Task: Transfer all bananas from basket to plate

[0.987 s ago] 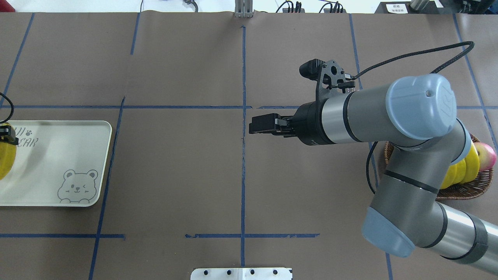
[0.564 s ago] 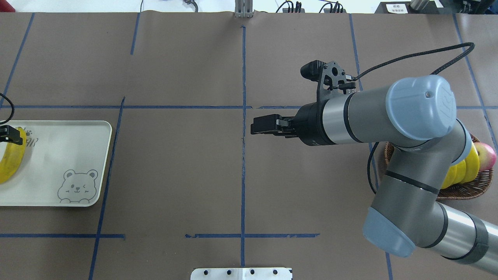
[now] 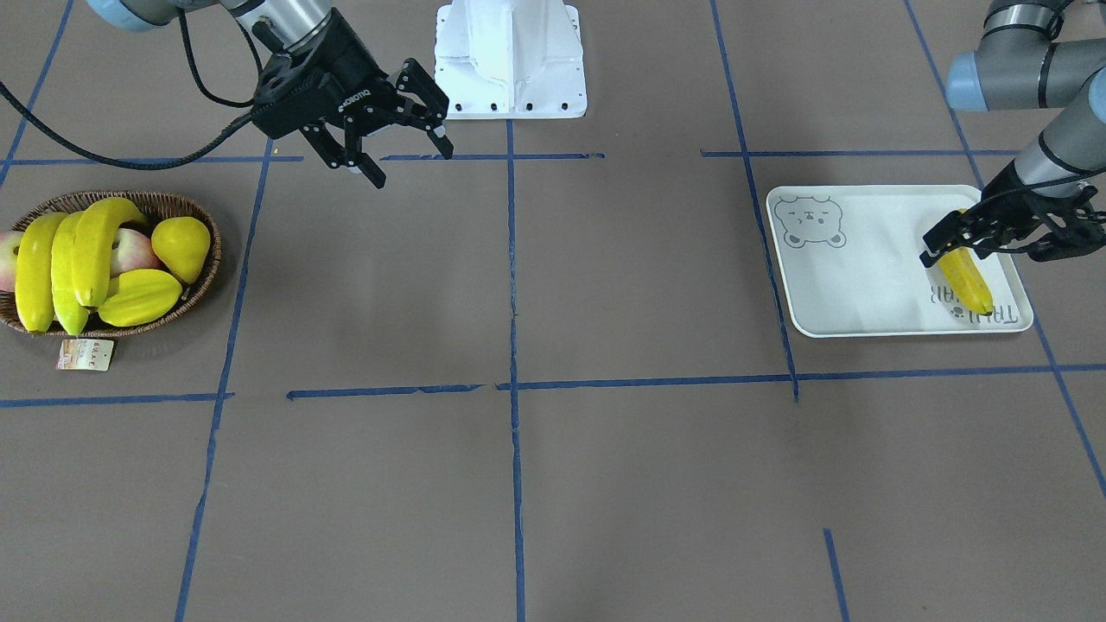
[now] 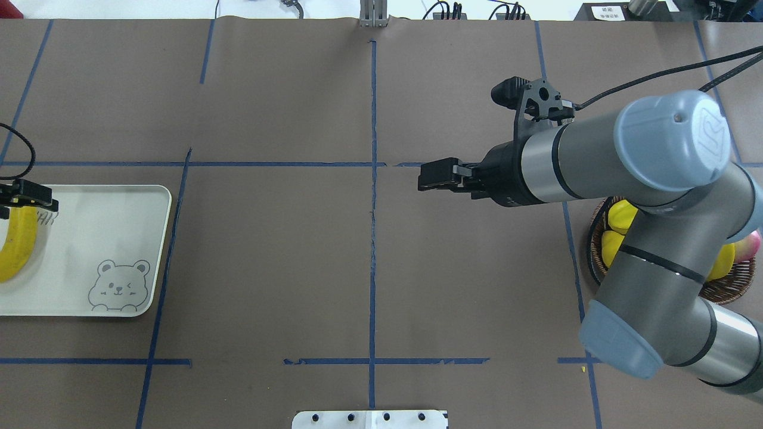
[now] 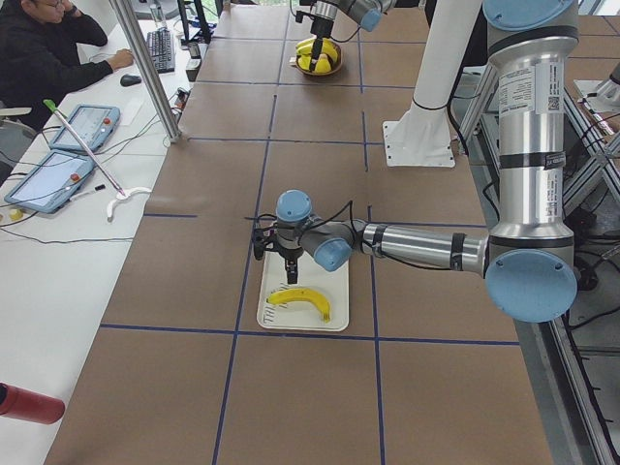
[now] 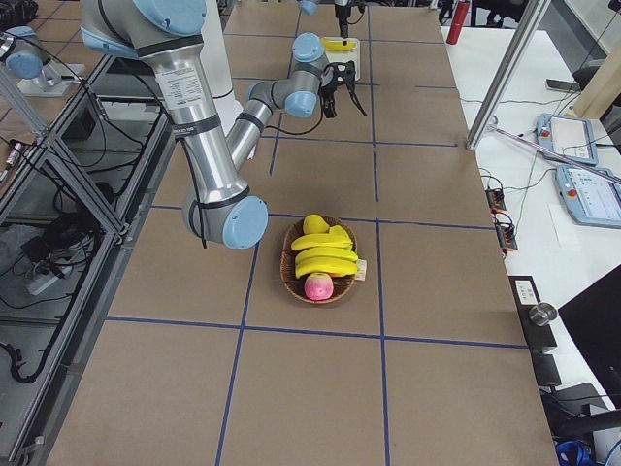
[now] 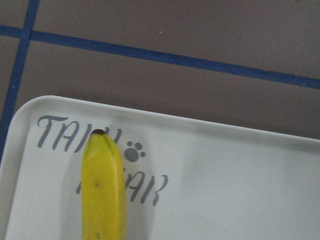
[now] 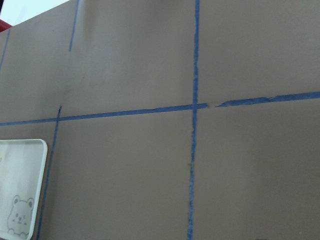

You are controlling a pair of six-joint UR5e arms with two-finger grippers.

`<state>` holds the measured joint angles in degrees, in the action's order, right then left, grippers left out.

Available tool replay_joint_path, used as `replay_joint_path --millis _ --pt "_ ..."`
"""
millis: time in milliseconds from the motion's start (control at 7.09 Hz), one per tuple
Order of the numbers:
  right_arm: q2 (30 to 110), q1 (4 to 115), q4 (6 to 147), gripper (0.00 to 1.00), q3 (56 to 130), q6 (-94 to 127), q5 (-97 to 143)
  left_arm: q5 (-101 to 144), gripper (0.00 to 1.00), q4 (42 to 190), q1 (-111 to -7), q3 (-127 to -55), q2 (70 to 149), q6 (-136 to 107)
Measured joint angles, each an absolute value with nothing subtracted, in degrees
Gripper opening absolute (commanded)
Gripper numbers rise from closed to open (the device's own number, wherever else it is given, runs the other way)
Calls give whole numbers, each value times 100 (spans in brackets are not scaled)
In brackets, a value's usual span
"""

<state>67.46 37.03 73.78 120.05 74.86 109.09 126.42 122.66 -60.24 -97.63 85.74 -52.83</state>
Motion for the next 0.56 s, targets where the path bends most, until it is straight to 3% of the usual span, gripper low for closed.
replay_joint_path --millis 282,564 --pt "7469 4004 8021 100 12422 6656 10913 12682 99 11759 -6013 -10238 8969 -5697" --pt "8698 4123 7817 99 12821 6110 10758 12645 99 11416 -5662 -10517 9600 -6788"
